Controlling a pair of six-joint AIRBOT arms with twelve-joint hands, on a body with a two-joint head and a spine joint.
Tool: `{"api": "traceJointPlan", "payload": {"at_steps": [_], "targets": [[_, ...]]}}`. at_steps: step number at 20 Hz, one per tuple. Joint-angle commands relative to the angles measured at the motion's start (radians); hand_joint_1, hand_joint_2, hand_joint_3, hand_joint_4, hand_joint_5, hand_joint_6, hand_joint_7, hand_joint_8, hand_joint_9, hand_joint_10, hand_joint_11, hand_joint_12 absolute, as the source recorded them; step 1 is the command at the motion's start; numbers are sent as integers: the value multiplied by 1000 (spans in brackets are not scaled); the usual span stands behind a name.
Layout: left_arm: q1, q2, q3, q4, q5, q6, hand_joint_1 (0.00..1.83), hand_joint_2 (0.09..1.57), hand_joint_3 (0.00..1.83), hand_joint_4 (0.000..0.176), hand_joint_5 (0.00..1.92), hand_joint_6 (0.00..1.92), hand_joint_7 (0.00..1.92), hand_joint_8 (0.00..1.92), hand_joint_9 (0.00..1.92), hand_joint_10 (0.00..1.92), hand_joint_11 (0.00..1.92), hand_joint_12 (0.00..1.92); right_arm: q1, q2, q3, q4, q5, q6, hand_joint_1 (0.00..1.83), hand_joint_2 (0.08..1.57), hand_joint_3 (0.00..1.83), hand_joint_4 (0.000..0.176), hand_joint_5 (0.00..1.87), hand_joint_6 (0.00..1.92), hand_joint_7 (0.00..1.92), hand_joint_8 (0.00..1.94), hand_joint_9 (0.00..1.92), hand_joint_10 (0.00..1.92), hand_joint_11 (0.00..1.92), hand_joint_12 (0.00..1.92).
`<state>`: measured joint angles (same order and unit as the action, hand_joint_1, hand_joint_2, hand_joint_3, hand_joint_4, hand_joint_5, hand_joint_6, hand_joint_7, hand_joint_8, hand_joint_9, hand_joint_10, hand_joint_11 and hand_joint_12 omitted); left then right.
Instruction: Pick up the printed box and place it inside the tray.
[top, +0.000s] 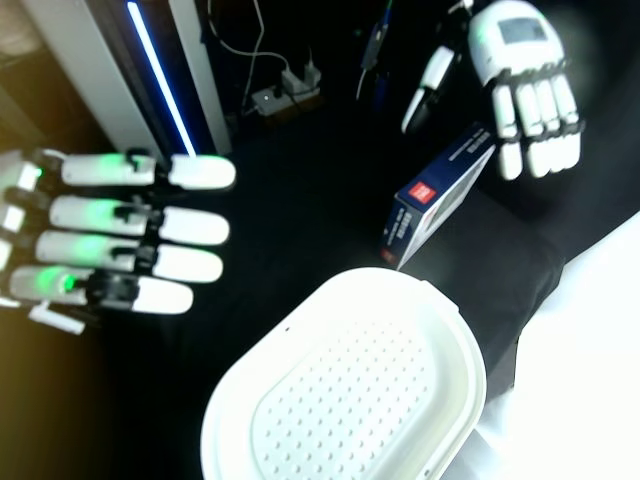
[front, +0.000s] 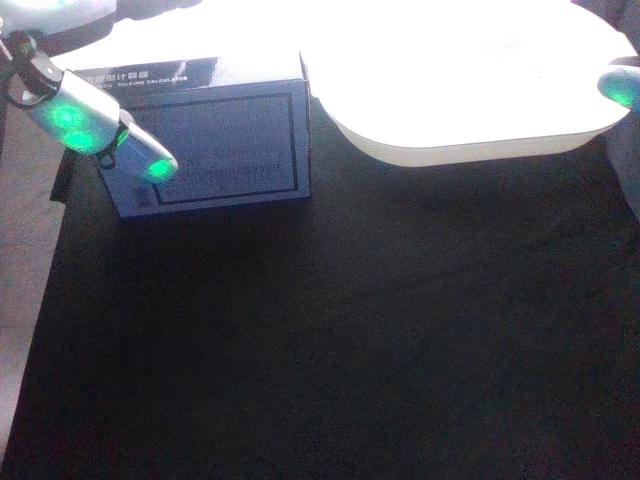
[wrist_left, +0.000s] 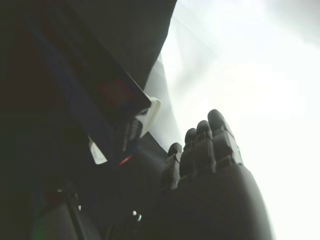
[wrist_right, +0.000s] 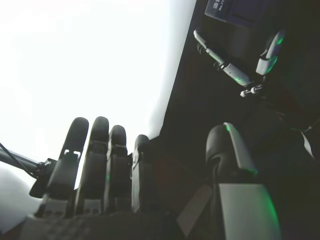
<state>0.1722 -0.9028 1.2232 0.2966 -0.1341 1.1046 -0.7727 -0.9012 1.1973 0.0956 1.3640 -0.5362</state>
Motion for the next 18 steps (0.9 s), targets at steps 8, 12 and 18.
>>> {"api": "traceJointPlan", "payload": {"at_steps": [8, 12, 18], "targets": [[30, -55, 48, -1, -45, 24, 1017, 882, 24, 0, 175, 10, 351, 16, 381, 30, 0, 1032, 13, 4, 5, 24, 121, 1, 759, 1029, 1, 89, 257, 5, 345, 9, 321, 124, 0, 1311], [49, -70, 55, -23, -34, 61, 1184, 872, 3, 0, 685, 42, 833, 25, 890, 63, 407, 1089, 13, 3, 5, 24, 121, 1, 785, 1042, 2, 79, 271, 9, 327, 6, 327, 133, 0, 1306], [55, -81, 55, -206, -60, 264, 1288, 1111, 0, 0, 881, 1012, 1060, 975, 1093, 1058, 1043, 1288, 13, 1, 6, 24, 121, 1, 799, 1033, 0, 80, 269, 5, 373, 14, 310, 142, 0, 1239]]}}
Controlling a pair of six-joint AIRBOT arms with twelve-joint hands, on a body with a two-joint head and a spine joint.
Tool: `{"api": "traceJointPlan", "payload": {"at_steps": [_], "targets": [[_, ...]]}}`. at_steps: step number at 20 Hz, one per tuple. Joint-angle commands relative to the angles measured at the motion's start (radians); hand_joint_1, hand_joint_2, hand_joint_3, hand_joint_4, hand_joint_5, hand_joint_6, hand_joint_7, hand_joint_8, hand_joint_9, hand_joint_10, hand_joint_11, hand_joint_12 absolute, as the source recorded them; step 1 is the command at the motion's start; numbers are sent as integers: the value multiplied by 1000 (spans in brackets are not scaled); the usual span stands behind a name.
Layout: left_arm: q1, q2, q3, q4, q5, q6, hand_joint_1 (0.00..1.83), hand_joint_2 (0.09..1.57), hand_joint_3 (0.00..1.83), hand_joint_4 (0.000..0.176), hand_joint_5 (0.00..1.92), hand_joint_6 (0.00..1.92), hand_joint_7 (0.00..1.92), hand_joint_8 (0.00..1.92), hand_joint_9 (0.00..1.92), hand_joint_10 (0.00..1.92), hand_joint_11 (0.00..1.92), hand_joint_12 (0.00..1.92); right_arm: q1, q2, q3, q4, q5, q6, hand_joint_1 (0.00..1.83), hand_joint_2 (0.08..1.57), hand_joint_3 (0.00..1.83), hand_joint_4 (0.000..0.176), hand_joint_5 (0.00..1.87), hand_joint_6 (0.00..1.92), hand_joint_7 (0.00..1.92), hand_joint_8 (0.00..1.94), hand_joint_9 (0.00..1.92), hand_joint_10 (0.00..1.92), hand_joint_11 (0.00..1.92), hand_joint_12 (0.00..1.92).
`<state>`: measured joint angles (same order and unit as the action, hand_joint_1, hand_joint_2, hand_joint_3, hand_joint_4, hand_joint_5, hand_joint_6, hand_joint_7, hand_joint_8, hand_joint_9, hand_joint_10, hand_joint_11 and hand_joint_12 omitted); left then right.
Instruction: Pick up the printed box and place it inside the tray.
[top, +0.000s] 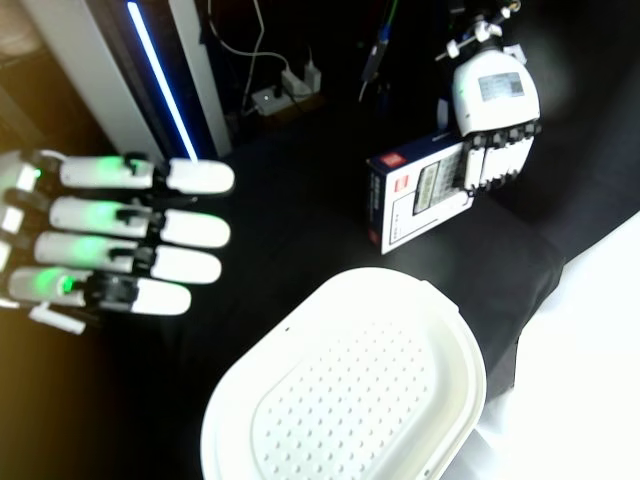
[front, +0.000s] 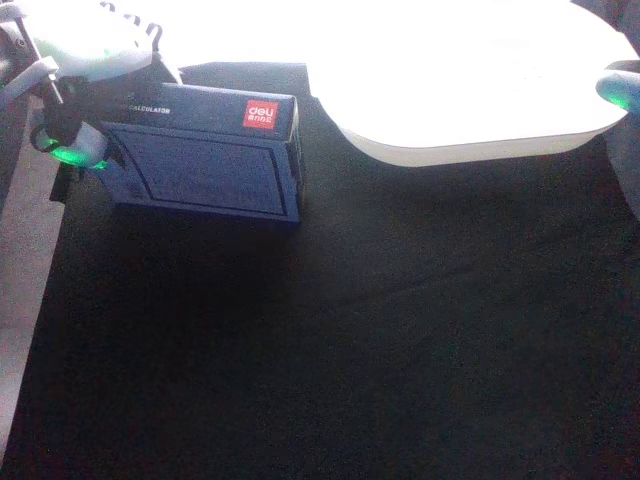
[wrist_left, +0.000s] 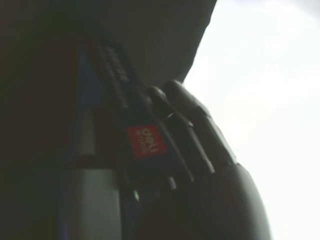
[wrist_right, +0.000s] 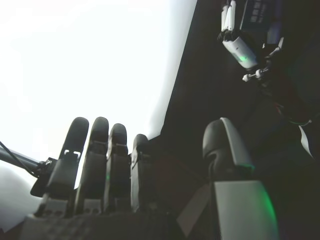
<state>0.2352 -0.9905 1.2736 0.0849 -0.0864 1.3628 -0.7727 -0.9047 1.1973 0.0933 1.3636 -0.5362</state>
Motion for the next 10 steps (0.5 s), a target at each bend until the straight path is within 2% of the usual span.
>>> {"api": "traceJointPlan", "payload": {"at_steps": [1, 3, 4, 5, 6, 7, 8, 9, 10], "targets": [[-5, 8, 5, -1, -119, 6, 1365, 1118, 0, 0, 825, 1034, 981, 965, 1034, 1181, 1017, 1317, 12, 4, 6, 26, 121, 1, 803, 1027, 0, 65, 257, 0, 350, 3, 288, 133, 0, 1234], [5, 16, 1, -24, -158, 6, 1380, 1127, 0, 0, 777, 1138, 950, 950, 1015, 1200, 969, 1305, 12, 4, 6, 26, 121, 1, 773, 993, 0, 71, 254, 0, 321, 0, 291, 138, 0, 1272], [12, 26, -8, -34, -185, 6, 1383, 1119, 0, 0, 788, 1130, 983, 886, 1027, 1183, 970, 1321, 12, 4, 5, 26, 121, 1, 804, 1036, 0, 75, 259, 2, 342, 8, 282, 132, 0, 1256], [20, 47, -34, -34, -223, 7, 1380, 1127, 3, 0, 762, 1155, 961, 943, 1004, 1207, 924, 1364, 12, 4, 5, 26, 121, 1, 817, 1042, 2, 67, 268, 5, 353, 12, 281, 132, 0, 1254], [23, 67, -62, -26, -266, 7, 1385, 1110, 2, 0, 792, 1081, 1000, 880, 1047, 1157, 997, 1365, 12, 4, 5, 26, 121, 1, 816, 1038, 0, 64, 243, 0, 352, 9, 260, 123, 0, 1234], [23, 91, -92, -18, -314, 14, 1389, 1098, 0, 0, 825, 1020, 1036, 822, 1073, 1120, 1017, 1358, 12, 4, 5, 26, 121, 1, 805, 1037, 0, 69, 224, 0, 357, 9, 255, 120, 0, 1208], [23, 103, -107, -19, -346, 15, 1391, 1094, 0, 0, 836, 975, 1044, 822, 1075, 1126, 1034, 1359, 12, 4, 5, 26, 121, 1, 791, 1040, 1, 56, 201, 0, 349, 4, 258, 119, 0, 1221], [23, 116, -122, -28, -384, 15, 1391, 1095, 1, 0, 827, 1003, 1030, 842, 1084, 1100, 1031, 1319, 13, 4, 5, 25, 121, 2, 779, 1035, 0, 53, 179, 0, 333, 0, 263, 121, 0, 1204], [23, 131, -135, -44, -438, 15, 1312, 1079, 0, 0, 920, 918, 1155, 835, 1188, 920, 1038, 1342, 18, 4, 5, 24, 121, 2, 751, 1001, 0, 70, 162, 0, 320, 0, 270, 121, 0, 1183]]}}
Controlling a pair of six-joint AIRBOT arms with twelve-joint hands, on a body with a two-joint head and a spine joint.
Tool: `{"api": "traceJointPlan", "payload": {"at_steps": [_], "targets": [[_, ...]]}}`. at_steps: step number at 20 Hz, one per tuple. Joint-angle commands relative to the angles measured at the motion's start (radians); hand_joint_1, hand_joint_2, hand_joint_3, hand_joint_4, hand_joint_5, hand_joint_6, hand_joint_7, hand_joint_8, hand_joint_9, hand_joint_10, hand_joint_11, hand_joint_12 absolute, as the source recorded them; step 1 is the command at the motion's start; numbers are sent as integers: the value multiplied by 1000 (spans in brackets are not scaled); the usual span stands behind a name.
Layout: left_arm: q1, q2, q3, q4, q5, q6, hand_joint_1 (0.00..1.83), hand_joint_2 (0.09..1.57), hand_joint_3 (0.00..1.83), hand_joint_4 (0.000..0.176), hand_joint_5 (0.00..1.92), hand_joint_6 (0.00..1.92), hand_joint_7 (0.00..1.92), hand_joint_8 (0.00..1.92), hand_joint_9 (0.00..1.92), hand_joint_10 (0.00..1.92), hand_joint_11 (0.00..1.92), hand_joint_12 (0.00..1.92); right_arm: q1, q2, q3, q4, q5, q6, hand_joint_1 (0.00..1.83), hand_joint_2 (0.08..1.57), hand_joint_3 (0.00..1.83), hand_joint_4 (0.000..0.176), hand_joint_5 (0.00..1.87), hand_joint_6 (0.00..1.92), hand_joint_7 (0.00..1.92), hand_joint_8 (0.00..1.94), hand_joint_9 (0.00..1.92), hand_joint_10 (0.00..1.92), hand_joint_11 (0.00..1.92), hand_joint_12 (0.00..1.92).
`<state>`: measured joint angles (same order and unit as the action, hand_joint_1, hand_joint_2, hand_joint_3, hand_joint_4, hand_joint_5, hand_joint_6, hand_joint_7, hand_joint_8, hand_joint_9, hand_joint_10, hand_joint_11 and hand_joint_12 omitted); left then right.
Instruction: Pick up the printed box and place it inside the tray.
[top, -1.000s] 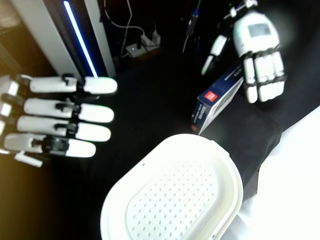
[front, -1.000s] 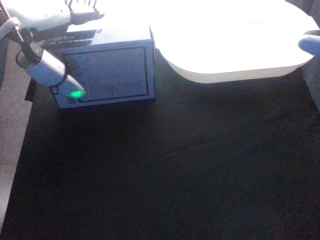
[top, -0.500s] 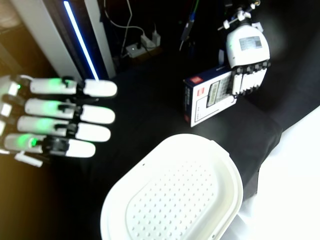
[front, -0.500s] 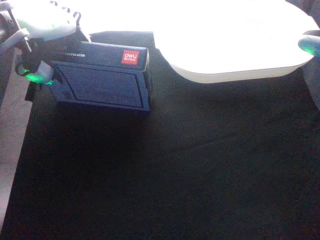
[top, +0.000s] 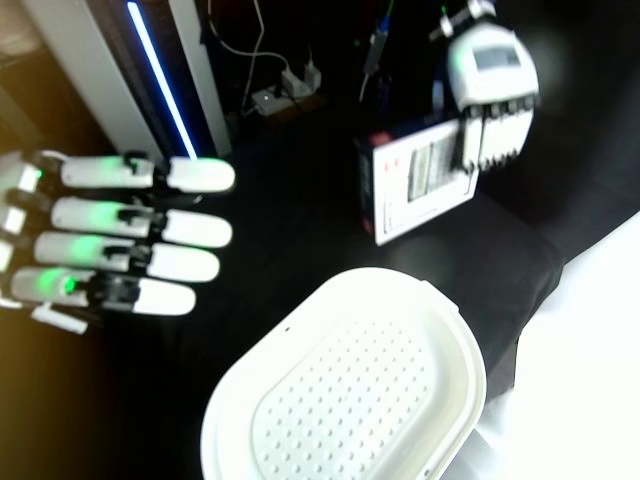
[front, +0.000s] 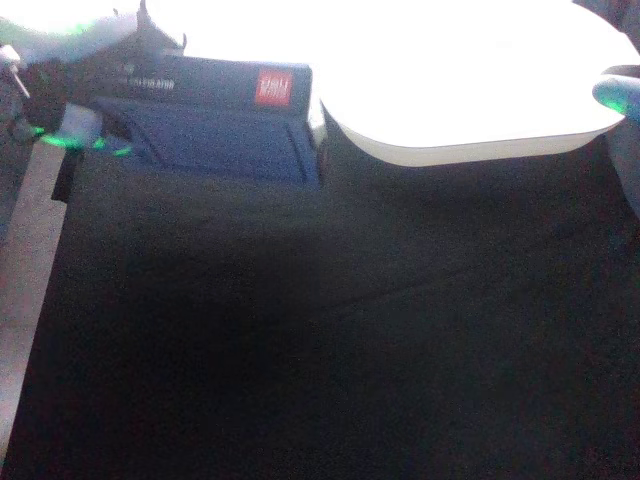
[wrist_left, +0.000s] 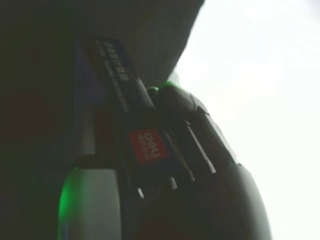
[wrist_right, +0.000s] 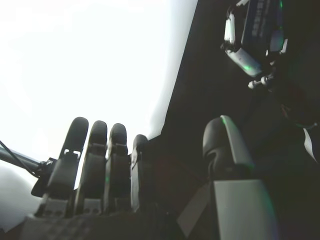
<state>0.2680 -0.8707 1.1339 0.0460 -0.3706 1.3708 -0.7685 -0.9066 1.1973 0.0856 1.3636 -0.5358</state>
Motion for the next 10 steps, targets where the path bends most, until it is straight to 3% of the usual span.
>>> {"api": "traceJointPlan", "payload": {"at_steps": [1, 2, 3, 4, 5, 6, 7, 9, 10], "targets": [[-10, 17, -3, -16, -179, 7, 1388, 1052, 0, 0, 934, 828, 1138, 746, 1204, 948, 1033, 1314, 19, 6, 5, 30, 121, 3, 761, 971, 0, 68, 150, 0, 298, 0, 272, 122, 0, 1177], [-6, 23, -11, -27, -212, 7, 1391, 1081, 3, 0, 862, 967, 1045, 828, 1124, 1031, 1026, 1253, 25, 3, 5, 30, 121, 4, 768, 962, 0, 66, 134, 0, 286, 0, 269, 120, 0, 1175], [8, 29, -19, -48, -258, 7, 1387, 1104, 2, 0, 813, 1048, 992, 906, 1070, 1114, 1022, 1266, 29, -2, 5, 30, 121, 7, 764, 953, 0, 87, 114, 1, 295, 4, 262, 119, 0, 1193], [17, 32, -25, -65, -297, 7, 1386, 1109, 0, 0, 797, 1087, 993, 885, 1066, 1122, 1030, 1265, 33, -7, 5, 31, 121, 10, 770, 961, 0, 91, 59, 0, 272, 4, 226, 106, 0, 1279], [28, 36, -34, -82, -344, 7, 1395, 1073, 0, 0, 868, 1023, 1084, 742, 1174, 965, 1055, 1269, 40, -16, 6, 31, 121, 10, 756, 926, 0, 90, 30, 0, 264, 2, 221, 108, 0, 1316], [35, 38, -42, -91, -379, 7, 1388, 1087, 8, 0, 851, 1049, 1019, 822, 1105, 1060, 1062, 1279, 47, -26, 9, 31, 121, 10, 754, 909, 0, 99, 5, 0, 237, 0, 223, 110, 0, 1326], [35, 38, -47, -91, -397, 7, 1385, 1109, 4, 0, 813, 1060, 984, 915, 1043, 1165, 1042, 1335, 52, -35, 12, 31, 121, 10, 779, 887, 0, 89, 0, 0, 232, 0, 238, 119, 0, 1350], [35, 32, -55, -93, -437, 7, 1384, 1112, 0, 0, 802, 1093, 971, 946, 1056, 1120, 1043, 1300, 69, -60, 21, 31, 121, 10, 842, 878, 0, 121, 0, 0, 221, 0, 256, 128, 0, 1488], [36, 26, -57, -95, -449, 7, 1384, 1109, 0, 0, 800, 1122, 973, 931, 1062, 1101, 1040, 1272, 78, -73, 25, 31, 121, 11, 855, 886, 0, 121, 0, 0, 204, 3, 242, 117, 0, 1428]]}}
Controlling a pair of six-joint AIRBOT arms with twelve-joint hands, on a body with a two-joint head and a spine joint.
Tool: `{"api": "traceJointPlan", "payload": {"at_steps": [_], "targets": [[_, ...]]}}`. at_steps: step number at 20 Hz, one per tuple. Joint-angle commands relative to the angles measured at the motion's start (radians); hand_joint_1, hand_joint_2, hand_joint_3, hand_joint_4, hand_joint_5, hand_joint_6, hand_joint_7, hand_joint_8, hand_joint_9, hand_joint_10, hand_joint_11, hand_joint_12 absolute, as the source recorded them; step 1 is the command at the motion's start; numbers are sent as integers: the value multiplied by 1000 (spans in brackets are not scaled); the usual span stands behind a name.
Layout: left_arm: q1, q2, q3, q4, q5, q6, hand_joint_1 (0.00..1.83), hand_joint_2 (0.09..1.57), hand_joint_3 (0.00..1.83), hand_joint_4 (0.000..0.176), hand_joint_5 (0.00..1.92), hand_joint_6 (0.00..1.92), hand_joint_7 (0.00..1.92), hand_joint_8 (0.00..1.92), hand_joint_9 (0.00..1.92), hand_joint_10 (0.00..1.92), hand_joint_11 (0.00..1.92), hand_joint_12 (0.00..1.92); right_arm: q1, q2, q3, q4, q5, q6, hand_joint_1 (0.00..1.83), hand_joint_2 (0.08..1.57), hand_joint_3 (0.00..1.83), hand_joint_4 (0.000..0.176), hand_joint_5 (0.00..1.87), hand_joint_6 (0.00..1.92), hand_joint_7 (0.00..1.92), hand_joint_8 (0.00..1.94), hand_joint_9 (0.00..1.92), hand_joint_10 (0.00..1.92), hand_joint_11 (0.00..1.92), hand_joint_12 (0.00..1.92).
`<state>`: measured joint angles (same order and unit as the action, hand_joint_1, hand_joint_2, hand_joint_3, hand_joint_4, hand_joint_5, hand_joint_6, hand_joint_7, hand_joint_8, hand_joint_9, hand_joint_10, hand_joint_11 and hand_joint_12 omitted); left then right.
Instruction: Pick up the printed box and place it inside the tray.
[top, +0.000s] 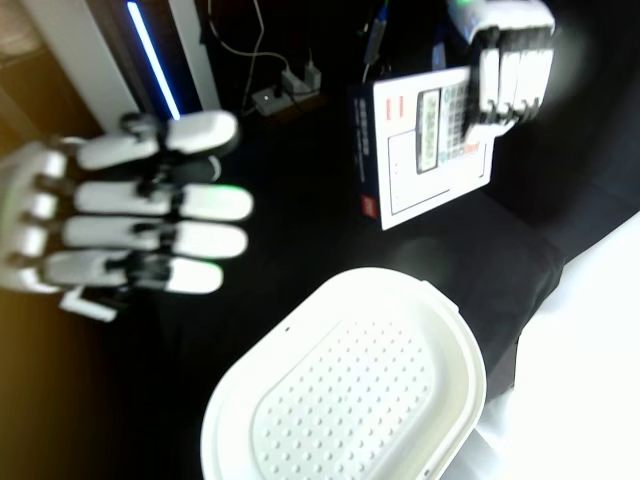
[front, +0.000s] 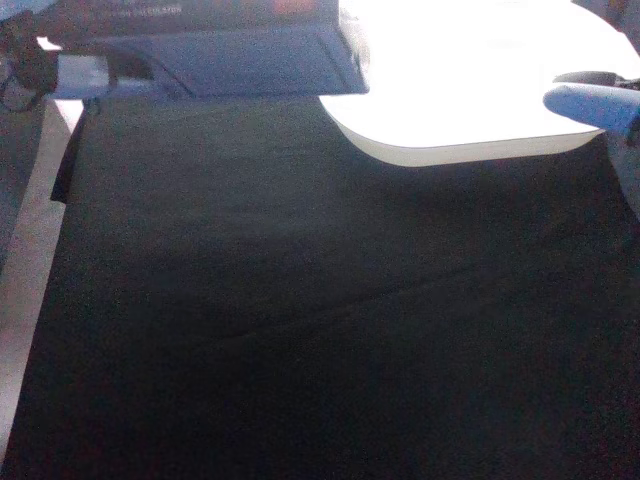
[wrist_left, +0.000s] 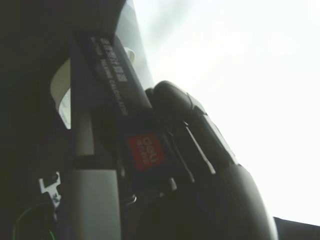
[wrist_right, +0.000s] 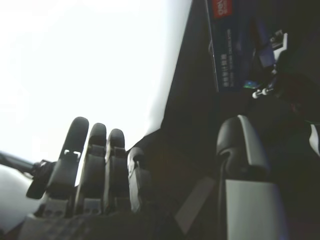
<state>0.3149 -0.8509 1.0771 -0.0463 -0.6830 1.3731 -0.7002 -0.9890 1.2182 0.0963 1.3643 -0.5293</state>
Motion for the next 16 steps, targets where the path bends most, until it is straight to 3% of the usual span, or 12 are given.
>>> {"api": "traceJointPlan", "payload": {"at_steps": [1, 2, 4, 5, 6, 8, 9, 13, 14, 15, 16], "targets": [[-11, -5, 0, -8, -143, 4, 1386, 1106, 0, 0, 806, 1107, 980, 914, 1078, 1081, 1051, 1249, 18, -7, 10, 20, 120, 5, 834, 888, 0, 120, 0, 0, 195, 1, 240, 114, 0, 1418], [-11, -16, 2, -13, -151, 5, 1387, 1101, 0, 0, 826, 1103, 984, 887, 1085, 1082, 1042, 1259, 28, -25, 20, 24, 111, 8, 817, 891, 0, 118, 0, 0, 190, 0, 228, 110, 0, 1379], [-6, -36, 5, -25, -172, 5, 1383, 1110, 1, 0, 835, 1097, 965, 915, 1037, 1168, 967, 1337, 45, -63, 50, 29, 81, 41, 769, 889, 0, 133, 0, 0, 74, 0, 189, 107, 0, 1590], [-5, -52, 7, -28, -188, 5, 1378, 1120, 2, 0, 842, 1153, 925, 956, 1005, 1174, 904, 1364, 52, -92, 76, 34, 69, 73, 770, 870, 0, 129, 0, 0, 52, 0, 174, 111, 0, 1573], [-5, -60, 8, -31, -197, 4, 1377, 1122, 1, 0, 849, 1173, 916, 980, 993, 1155, 883, 1367, 55, -103, 84, 36, 65, 79, 730, 833, 0, 103, 0, 0, 58, 3, 184, 125, 0, 1542], [-6, -79, 9, -33, -217, 4, 1379, 1116, 0, 0, 856, 1162, 925, 977, 1013, 1113, 889, 1368, 67, -125, 94, 38, 51, 80, 683, 809, 0, 89, 0, 0, 57, 1, 191, 133, 0, 1529], [-6, -87, 10, -34, -222, 4, 1380, 1116, 0, 0, 848, 1152, 932, 969, 1016, 1121, 913, 1376, 72, -133, 97, 38, 49, 80, 710, 830, 0, 107, 0, 0, 40, 0, 170, 123, 0, 1536], [-9, -125, 30, -41, -244, -39, 1374, 1147, 1, 0, 769, 1187, 882, 1072, 958, 1251, 880, 1419, 84, -156, 103, 39, 48, 80, 867, 860, 3, 122, 0, 0, 44, 2, 154, 105, 0, 1466], [-9, -134, 35, -42, -249, -50, 1376, 1125, 0, 0, 811, 1095, 938, 1002, 1029, 1191, 881, 1461, 91, -163, 106, 40, 48, 80, 886, 869, 5, 130, 0, 0, 33, 2, 124, 90, 0, 1399], [-9, -148, 41, -42, -250, -60, 1251, 1137, 0, 0, 827, 1119, 1032, 1037, 1077, 991, 911, 1594, 98, -170, 107, 40, 48, 80, 975, 933, 14, 133, 0, 0, 2, 1, 95, 69, 0, 1317], [-9, -157, 45, -42, -251, -61, 1251, 1137, 0, 0, 827, 1119, 1032, 1037, 1077, 991, 911, 1594, 101, -173, 107, 40, 48, 80, 975, 933, 14, 133, 0, 0, 2, 1, 95, 69, 0, 1317]]}}
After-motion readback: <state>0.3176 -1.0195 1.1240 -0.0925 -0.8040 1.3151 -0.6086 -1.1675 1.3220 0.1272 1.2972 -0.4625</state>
